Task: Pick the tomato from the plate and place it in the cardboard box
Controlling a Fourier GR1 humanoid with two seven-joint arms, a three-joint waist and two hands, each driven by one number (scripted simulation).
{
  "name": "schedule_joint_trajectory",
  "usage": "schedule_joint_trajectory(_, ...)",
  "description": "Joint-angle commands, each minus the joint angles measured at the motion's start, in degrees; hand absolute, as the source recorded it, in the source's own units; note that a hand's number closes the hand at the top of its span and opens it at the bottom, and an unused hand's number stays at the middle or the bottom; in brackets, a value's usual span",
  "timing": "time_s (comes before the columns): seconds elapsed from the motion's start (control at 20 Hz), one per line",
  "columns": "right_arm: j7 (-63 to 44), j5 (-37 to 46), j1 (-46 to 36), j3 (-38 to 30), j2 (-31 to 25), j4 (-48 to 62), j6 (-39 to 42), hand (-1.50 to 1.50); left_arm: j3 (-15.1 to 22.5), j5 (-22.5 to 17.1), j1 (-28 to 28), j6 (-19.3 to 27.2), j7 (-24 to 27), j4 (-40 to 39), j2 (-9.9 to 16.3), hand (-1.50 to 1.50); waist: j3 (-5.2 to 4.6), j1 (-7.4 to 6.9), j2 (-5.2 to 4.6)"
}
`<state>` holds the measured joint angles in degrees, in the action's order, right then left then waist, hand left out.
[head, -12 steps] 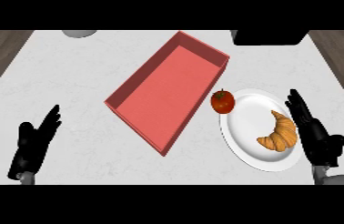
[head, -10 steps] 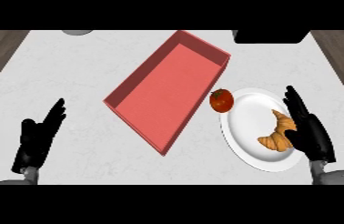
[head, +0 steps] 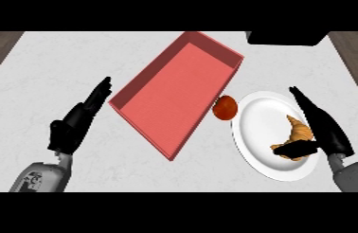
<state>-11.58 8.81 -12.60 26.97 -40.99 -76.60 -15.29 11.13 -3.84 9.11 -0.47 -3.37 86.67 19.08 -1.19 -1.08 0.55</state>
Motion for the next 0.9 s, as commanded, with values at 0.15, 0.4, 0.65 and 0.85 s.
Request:
schedule_joint_trajectory(0.15, -16.80, 20.02, -12.93, 13.78, -9.02, -6.81, 13.05, -1.50, 3.51, -0.32, 3.57, -2.73, -0.40, 0.90, -2.20, 0.00, 0.29, -1.70, 0.13)
schedule_joint_trajectory(0.4, -34.42, 19.05, -26.04, 16.87, -3.44, -14.53, 32.17, -1.50, 4.79, 0.87, 2.81, -1.79, 1.14, -0.04, -4.02, 0.00, 0.52, -1.75, 0.11)
schedule_joint_trajectory(0.65, -50.68, 5.30, -34.81, 13.94, 7.81, -14.44, 49.17, -1.50, 5.76, 2.66, 4.38, 0.56, -0.41, -0.52, -6.23, 0.00, 0.73, -0.70, -0.05)
schedule_joint_trajectory(0.85, -60.51, -1.48, -39.45, 12.18, 16.64, -7.06, 52.10, -1.50, 3.93, 1.78, 6.44, -0.12, -2.42, -0.69, -5.30, 0.00, 0.91, -0.34, -0.28)
